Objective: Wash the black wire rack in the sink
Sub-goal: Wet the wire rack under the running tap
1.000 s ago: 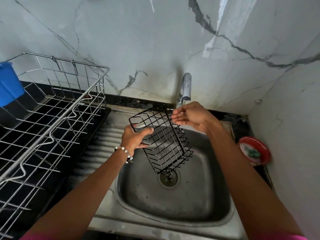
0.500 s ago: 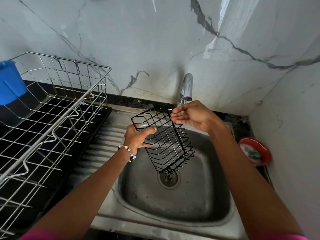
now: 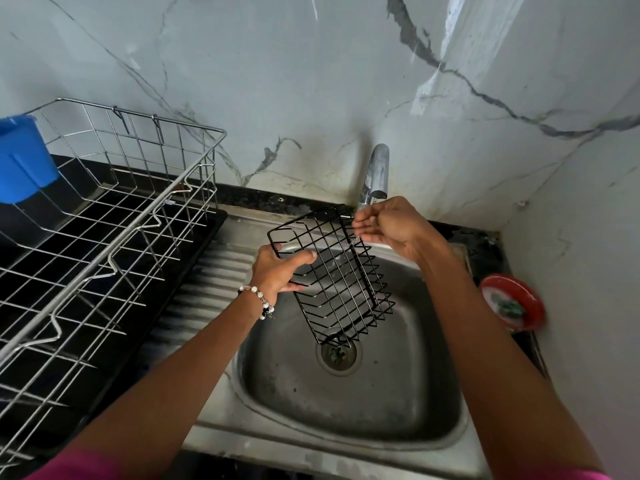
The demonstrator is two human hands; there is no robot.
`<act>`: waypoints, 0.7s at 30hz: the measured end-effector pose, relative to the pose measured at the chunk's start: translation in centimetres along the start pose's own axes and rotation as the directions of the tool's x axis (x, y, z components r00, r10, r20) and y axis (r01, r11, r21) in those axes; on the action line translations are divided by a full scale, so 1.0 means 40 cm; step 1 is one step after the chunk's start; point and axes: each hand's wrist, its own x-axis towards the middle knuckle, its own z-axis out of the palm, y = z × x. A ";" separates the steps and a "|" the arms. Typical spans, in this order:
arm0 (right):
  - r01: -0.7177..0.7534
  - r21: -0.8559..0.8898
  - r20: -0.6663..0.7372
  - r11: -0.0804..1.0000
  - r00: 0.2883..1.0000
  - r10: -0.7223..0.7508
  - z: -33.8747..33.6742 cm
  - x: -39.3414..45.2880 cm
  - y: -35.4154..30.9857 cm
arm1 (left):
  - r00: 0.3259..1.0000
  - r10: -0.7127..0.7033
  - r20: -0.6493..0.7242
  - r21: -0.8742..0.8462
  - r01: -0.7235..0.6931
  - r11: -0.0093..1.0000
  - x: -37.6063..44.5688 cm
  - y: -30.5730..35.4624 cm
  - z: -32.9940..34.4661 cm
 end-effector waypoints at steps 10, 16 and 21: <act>-0.062 0.136 0.008 0.989 0.998 0.061 -0.013 0.000 0.016 | 0.999 0.035 -0.031 -0.037 -0.036 0.999 0.013 -0.001 0.002; -0.094 0.104 0.098 0.990 0.992 0.084 -0.013 0.000 0.016 | 0.998 0.020 -0.055 -0.109 -0.025 0.994 0.005 0.003 0.006; -0.081 0.025 0.044 0.996 0.996 0.079 -0.023 0.013 0.030 | 0.998 0.013 -0.061 -0.131 -0.021 0.991 0.010 0.004 -0.004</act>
